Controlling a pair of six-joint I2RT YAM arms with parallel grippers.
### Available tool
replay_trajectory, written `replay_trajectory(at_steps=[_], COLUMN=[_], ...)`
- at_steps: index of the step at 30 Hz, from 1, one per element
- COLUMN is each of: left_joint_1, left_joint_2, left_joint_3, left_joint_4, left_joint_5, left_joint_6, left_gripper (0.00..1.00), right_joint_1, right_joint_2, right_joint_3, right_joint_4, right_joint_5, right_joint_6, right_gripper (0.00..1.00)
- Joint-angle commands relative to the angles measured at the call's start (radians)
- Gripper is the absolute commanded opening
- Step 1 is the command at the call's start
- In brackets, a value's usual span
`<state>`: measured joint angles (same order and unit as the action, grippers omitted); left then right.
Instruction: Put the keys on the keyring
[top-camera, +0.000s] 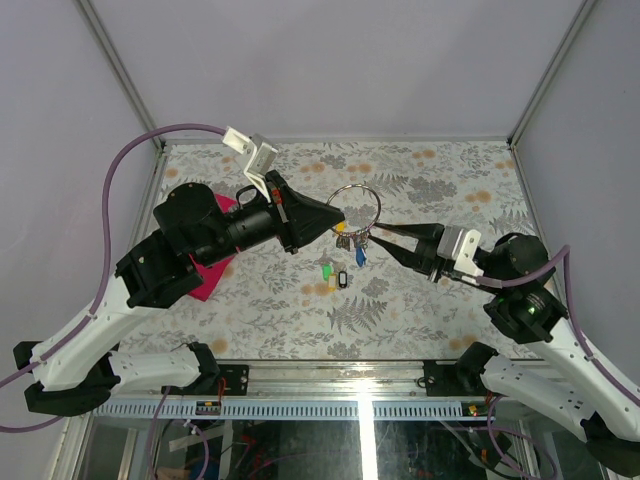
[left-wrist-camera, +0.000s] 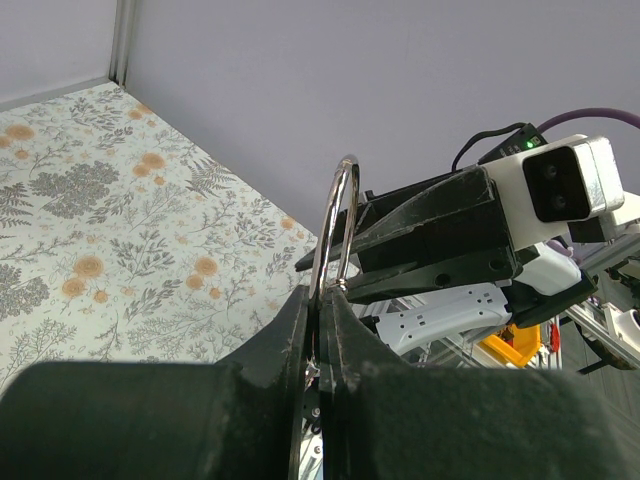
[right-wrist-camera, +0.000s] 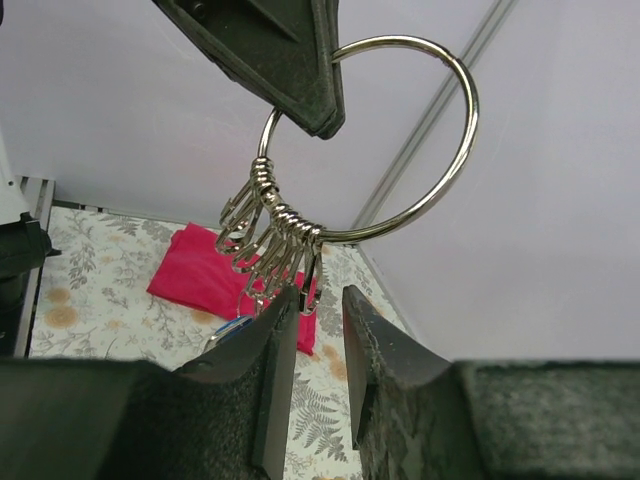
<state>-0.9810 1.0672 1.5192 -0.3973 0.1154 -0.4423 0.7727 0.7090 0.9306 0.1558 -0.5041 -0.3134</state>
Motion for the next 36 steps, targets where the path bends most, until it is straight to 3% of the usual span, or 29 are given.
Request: replay_trajectory(at_steps=[1,10,29,36], left_joint_1=[-0.003,-0.002,-0.003,-0.003], left_joint_2=[-0.005,0.001,0.009,0.011], left_joint_3=[0.013,0.016,0.018,0.018], left_joint_4=[0.04,0.04,0.044,0.044], left_joint_5=[-0.002,0.001,0.002,-0.002], left_joint_6=[0.01,0.011,0.004,0.004], left_gripper=[0.0,0.0,0.0,0.0], right_joint_1=[0.008,0.008,0.008,0.008], right_joint_2=[-0.006,0.002,0.033,0.012], right_joint_3=[-0.002,-0.004,-0.039,-0.055], right_joint_4=[0.083,0.097,0.216,0.229], right_joint_5=[0.047,0.069,0.052,0.09], right_joint_6=[0.008,0.013,0.108,0.105], right_gripper=[0.3,0.28,0.37,0.21])
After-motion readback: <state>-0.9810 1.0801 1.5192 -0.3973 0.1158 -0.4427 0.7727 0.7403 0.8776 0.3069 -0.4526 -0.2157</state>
